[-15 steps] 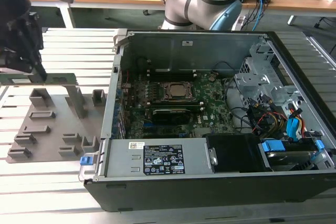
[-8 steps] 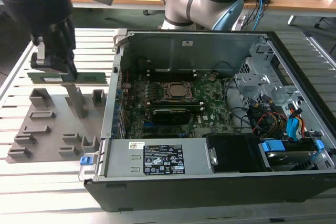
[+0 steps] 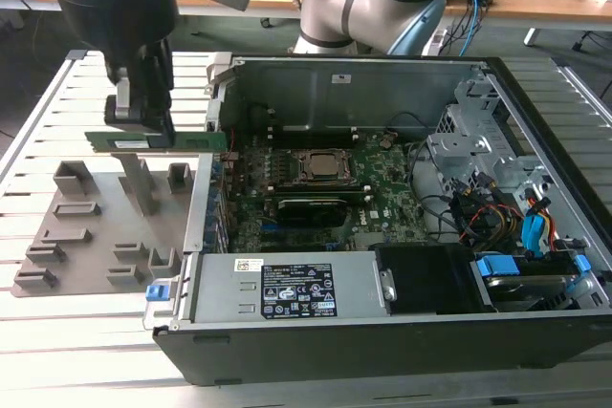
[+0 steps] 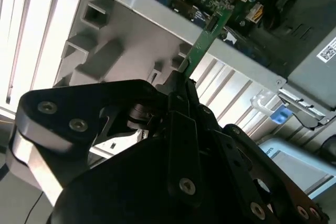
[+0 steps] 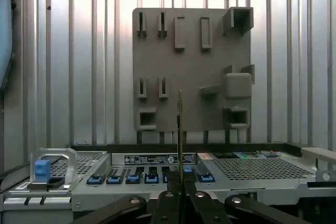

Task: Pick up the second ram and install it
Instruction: 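Pick up the second ram and move it above second insertion slot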

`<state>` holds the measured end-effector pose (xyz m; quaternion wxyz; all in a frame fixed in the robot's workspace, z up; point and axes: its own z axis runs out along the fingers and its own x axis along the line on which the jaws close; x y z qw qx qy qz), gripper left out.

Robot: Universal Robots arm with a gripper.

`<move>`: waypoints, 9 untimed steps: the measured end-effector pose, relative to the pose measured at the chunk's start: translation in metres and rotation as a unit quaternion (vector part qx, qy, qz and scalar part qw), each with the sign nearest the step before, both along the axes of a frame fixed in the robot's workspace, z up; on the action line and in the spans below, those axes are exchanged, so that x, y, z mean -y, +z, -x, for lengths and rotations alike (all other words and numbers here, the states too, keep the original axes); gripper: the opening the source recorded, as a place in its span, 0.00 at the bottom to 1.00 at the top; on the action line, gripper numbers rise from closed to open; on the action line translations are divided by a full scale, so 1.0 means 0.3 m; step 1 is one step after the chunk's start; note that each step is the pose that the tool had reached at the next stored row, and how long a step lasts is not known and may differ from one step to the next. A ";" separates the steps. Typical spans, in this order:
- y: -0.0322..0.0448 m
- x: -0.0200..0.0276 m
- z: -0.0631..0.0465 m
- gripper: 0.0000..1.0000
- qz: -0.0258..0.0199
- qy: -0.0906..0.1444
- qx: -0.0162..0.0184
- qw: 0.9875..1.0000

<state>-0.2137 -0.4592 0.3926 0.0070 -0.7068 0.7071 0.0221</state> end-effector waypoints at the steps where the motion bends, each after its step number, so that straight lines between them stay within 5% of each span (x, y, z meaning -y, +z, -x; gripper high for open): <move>1: 0.000 0.000 -0.017 0.14 0.000 0.000 0.000 1.000; 6: 0.000 0.000 -0.104 0.14 0.000 0.000 -0.002 1.000; 9: -0.001 0.000 -0.187 0.14 0.000 0.000 -0.004 1.000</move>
